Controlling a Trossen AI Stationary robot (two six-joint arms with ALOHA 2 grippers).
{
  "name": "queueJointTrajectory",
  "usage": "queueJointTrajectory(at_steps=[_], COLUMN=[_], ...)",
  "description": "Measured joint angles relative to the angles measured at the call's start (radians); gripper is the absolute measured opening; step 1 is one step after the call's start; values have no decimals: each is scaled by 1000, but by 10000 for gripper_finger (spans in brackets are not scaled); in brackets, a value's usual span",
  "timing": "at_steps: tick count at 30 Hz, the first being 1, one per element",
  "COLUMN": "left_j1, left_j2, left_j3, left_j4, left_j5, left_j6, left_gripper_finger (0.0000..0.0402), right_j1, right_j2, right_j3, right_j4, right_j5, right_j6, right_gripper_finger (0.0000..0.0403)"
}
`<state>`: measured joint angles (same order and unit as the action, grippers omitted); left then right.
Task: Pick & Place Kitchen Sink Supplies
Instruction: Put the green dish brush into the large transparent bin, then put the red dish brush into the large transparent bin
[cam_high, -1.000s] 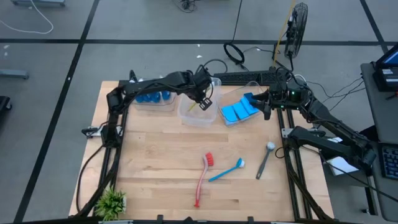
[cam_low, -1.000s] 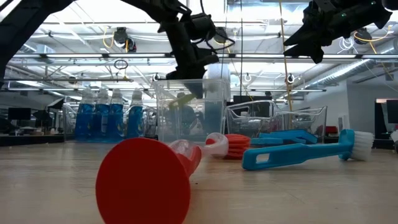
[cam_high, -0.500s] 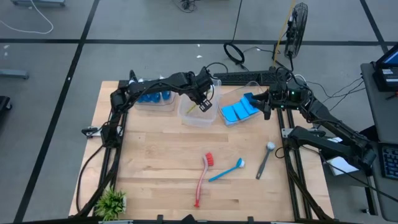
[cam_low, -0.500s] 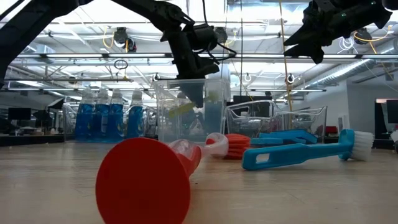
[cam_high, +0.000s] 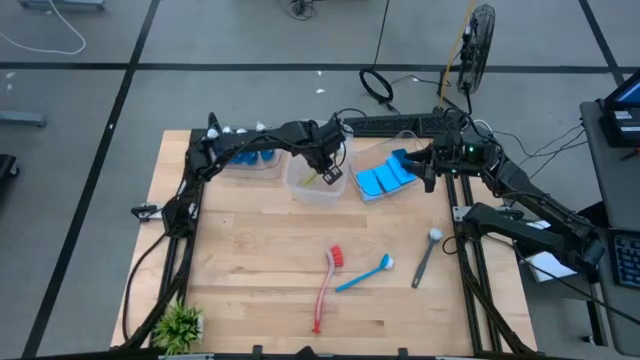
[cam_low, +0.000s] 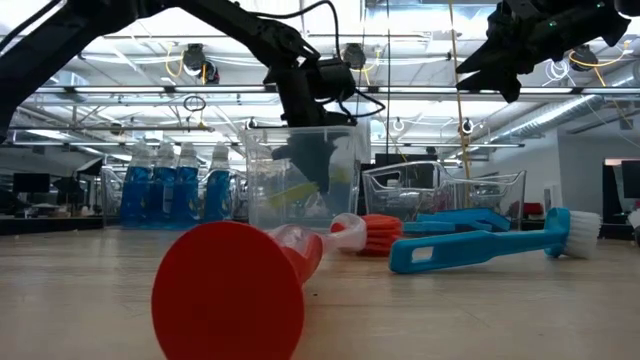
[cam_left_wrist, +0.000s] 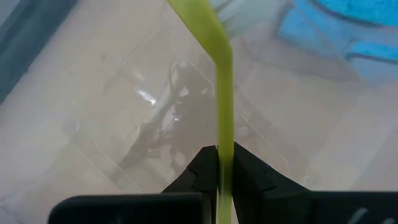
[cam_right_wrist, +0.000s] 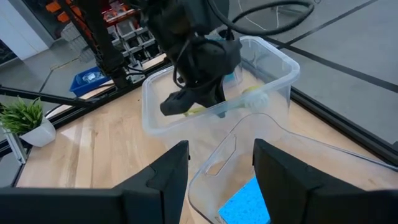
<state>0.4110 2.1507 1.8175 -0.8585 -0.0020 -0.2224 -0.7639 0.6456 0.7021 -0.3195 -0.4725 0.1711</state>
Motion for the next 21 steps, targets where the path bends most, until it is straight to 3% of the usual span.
queueJointTrajectory(at_steps=[6,21], left_j1=[-9,-10], left_j2=[1,-32], left_j3=[0,5], left_j4=[0,-14], left_j5=[-32,2], left_j6=[-14,-8], left_gripper_finger=[54,62], right_j1=[0,0], right_j2=[0,0], right_j3=[0,0], right_j4=[0,0], right_j5=[0,0], right_j6=[0,0], right_gripper_finger=[169,169])
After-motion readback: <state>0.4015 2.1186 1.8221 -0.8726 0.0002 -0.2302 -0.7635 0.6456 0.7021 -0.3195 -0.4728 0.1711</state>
